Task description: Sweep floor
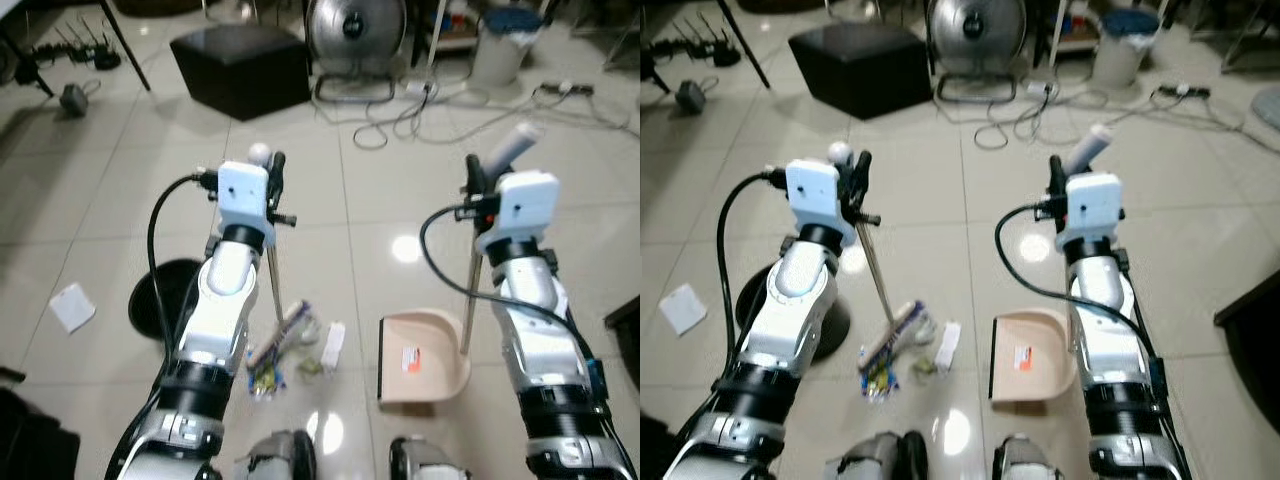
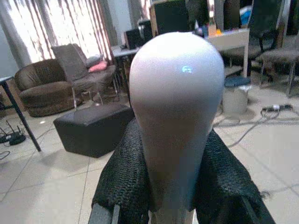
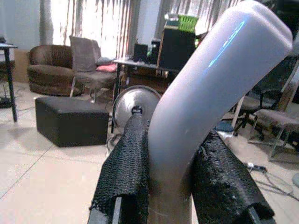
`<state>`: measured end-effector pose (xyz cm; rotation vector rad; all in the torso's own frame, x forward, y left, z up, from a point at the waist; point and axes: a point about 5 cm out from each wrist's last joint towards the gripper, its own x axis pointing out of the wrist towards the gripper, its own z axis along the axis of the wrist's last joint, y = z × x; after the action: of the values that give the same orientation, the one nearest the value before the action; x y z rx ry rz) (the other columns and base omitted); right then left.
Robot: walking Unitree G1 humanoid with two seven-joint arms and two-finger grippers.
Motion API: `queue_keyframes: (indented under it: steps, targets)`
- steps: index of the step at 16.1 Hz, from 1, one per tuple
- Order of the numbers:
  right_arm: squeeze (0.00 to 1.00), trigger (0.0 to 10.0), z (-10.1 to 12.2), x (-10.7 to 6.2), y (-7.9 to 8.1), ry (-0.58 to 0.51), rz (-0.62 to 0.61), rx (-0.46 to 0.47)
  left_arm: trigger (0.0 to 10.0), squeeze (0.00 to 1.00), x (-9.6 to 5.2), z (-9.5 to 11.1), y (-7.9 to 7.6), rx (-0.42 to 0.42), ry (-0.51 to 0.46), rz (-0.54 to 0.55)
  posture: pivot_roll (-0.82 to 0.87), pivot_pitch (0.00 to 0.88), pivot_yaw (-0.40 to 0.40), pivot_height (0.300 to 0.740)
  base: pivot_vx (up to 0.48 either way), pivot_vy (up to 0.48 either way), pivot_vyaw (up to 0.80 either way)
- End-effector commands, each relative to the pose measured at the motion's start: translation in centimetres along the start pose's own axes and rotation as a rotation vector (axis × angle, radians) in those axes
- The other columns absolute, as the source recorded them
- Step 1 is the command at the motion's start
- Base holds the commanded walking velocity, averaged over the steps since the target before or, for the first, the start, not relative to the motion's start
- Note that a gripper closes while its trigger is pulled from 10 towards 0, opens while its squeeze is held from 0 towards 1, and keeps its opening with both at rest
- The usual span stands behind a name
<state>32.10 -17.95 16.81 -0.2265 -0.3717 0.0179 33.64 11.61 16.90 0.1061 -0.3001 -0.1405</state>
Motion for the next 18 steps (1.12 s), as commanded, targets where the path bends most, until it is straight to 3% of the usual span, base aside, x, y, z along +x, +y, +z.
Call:
queue_keyframes:
  steps: [1, 10, 14, 18]
  targets:
    - [0.00, 10.0, 0.2, 0.2, -0.1, -0.035, -0.003, -0.016, 10.0, 0.00, 0.2, 0.2, 0.2, 0.044, -0.027, -0.008, 0.02, 0.298, 0.114, 0.740, 0.000, 0.000, 0.00]
    - [0.00, 10.0, -0.8, 0.0, 0.7, -0.073, -0.055, -0.031, 10.0, 0.00, 0.6, -1.9, -1.4, 0.089, -0.001, -0.002, 0.05, 0.363, 0.140, 0.740, 0.000, 0.000, 0.00]
    - [0.00, 10.0, -0.4, -0.7, 3.0, -0.174, 0.035, -0.022, 10.0, 0.00, 0.8, -2.5, -2.7, 0.050, 0.012, -0.001, 0.07, 0.376, 0.157, 0.740, 0.000, 0.000, 0.00]
    - [0.00, 10.0, -0.9, -1.6, 4.9, -0.224, 0.103, -0.078, 10.0, 0.00, 0.8, -2.8, -3.2, 0.034, 0.021, 0.004, 0.11, 0.383, 0.179, 0.740, 0.000, 0.000, 0.00]
